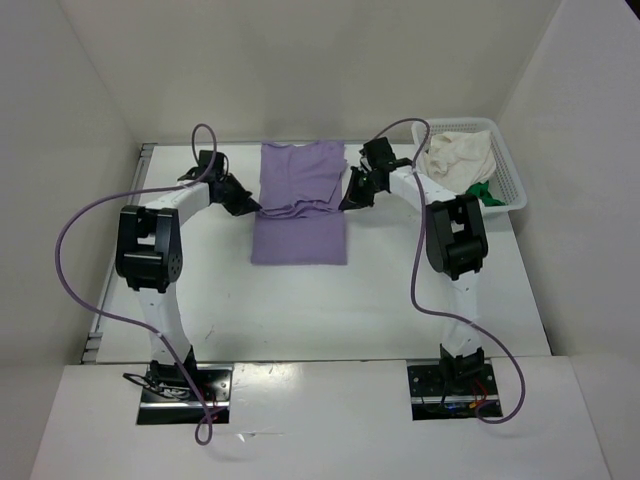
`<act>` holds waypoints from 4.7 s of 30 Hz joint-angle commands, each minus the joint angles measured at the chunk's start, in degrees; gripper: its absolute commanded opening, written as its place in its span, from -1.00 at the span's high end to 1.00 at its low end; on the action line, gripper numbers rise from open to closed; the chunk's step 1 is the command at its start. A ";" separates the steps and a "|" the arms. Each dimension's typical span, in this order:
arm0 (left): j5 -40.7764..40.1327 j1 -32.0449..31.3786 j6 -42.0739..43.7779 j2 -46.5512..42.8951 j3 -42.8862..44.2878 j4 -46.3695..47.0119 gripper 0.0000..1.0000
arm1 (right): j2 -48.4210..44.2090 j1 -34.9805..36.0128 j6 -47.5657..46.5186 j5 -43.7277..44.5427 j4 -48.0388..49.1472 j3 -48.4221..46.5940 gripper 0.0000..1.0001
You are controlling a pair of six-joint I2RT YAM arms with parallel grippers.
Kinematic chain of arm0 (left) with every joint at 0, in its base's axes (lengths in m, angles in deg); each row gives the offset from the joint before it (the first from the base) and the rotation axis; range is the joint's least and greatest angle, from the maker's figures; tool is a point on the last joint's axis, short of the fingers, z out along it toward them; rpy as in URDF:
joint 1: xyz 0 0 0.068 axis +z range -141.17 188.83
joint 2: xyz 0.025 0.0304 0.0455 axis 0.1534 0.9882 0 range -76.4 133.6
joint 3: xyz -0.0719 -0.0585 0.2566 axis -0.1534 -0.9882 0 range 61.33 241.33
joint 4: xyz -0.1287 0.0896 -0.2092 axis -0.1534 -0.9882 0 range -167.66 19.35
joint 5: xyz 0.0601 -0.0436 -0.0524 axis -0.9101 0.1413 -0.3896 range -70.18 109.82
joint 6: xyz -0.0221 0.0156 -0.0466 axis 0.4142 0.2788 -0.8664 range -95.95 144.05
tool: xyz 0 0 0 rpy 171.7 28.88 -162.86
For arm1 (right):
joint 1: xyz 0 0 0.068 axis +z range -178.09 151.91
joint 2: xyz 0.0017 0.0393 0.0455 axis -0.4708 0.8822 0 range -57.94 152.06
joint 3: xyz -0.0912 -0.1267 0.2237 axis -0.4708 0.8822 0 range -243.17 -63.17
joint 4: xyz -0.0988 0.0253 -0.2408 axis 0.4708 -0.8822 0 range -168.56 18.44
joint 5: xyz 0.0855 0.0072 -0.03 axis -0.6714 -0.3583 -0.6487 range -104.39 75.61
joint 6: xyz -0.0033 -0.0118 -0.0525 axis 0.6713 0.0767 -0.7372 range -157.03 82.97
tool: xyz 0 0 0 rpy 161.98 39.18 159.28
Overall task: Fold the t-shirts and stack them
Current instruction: Fold the folded rectangular tshirt in 1/3 of the way, then grab one side of the 2/3 rectangular tshirt with both arms
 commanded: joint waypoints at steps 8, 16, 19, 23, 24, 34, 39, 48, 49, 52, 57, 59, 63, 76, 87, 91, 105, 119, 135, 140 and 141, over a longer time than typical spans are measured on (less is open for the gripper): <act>-2.20 1.11 0.71 -0.67 1.90 7.51 -0.03 | 7.33 -0.93 -0.71 1.92 -1.22 -9.98 0.69; -0.79 -2.57 -3.68 -14.73 -11.27 12.97 0.10 | -3.64 -0.93 -0.71 4.56 -1.49 -6.03 0.11; 0.00 -6.51 -3.16 -16.32 -15.94 13.58 0.18 | -7.95 -0.93 -0.71 4.56 -0.26 -1.38 0.14; 0.00 -7.76 -1.49 -16.32 -20.24 14.20 0.20 | -10.08 0.91 -1.24 0.34 0.27 5.47 0.76; 0.00 -7.76 -1.49 -15.19 -20.25 14.20 0.20 | -10.08 2.66 -1.24 -0.27 0.27 6.54 0.87; 0.61 -7.76 -0.17 -10.43 -27.79 14.82 0.20 | -9.46 7.42 2.27 0.68 3.96 18.67 0.98; 0.09 -9.07 -0.17 -14.03 -33.69 13.68 0.20 | -12.35 7.42 4.64 4.02 6.16 30.88 1.00; -2.81 -14.70 0.89 -27.73 -42.48 5.87 0.11 | -27.01 7.95 7.72 2.53 4.85 48.11 1.00; -3.34 -14.71 2.11 -30.62 -43.01 4.81 0.04 | -28.43 7.95 7.72 2.53 4.23 48.82 1.00; -6.41 -14.71 4.39 -35.03 -43.02 0.94 -0.01 | -31.26 7.95 7.03 2.53 0.28 46.81 0.94; -4.41 -14.09 5.11 -38.11 -38.89 -1.80 -0.04 | -32.75 7.95 5.88 -0.54 -1.84 37.60 0.64; -2.91 -14.09 3.71 -38.12 -38.27 -1.27 -0.04 | -31.09 7.95 5.88 -3.51 -0.44 35.04 0.75; 0.78 -14.09 2.12 -38.12 -39.32 0.40 -0.01 | -24.95 9.52 5.26 -7.66 4.57 27.58 0.99; 2.64 -15.50 0.10 -36.17 -44.06 2.61 0.01 | -0.59 12.78 1.75 -9.07 4.05 4.45 0.99; -1.67 -15.50 -0.77 -41.19 -49.16 -5.31 -0.17 | 11.54 11.46 4.03 -6.61 3.61 -7.95 0.99; -1.67 -13.93 -4.11 -43.30 -51.80 -3.73 -0.20 | 12.16 10.94 5.18 -6.08 3.61 -8.57 0.99; -3.60 -13.39 -14.12 -45.24 -53.21 4.88 -0.02 | -23.13 5.76 5.52 -7.13 8.87 25.32 0.30; -5.89 -11.81 -17.92 -43.40 -55.50 9.72 0.21 | -32.40 1.09 10.80 -4.14 15.65 52.60 -0.04; -3.52 -11.81 -15.73 -36.80 -53.83 11.66 0.44 | -28.09 1.09 12.03 -3.71 16.71 54.10 0.43; -4.05 -11.81 -15.72 -38.90 -53.83 11.12 0.60 | -28.09 1.09 12.03 -4.23 16.71 54.10 0.75; -4.65 -11.81 -15.72 -38.91 -53.83 11.12 0.63 | -28.09 1.09 12.03 -4.23 16.71 54.10 0.87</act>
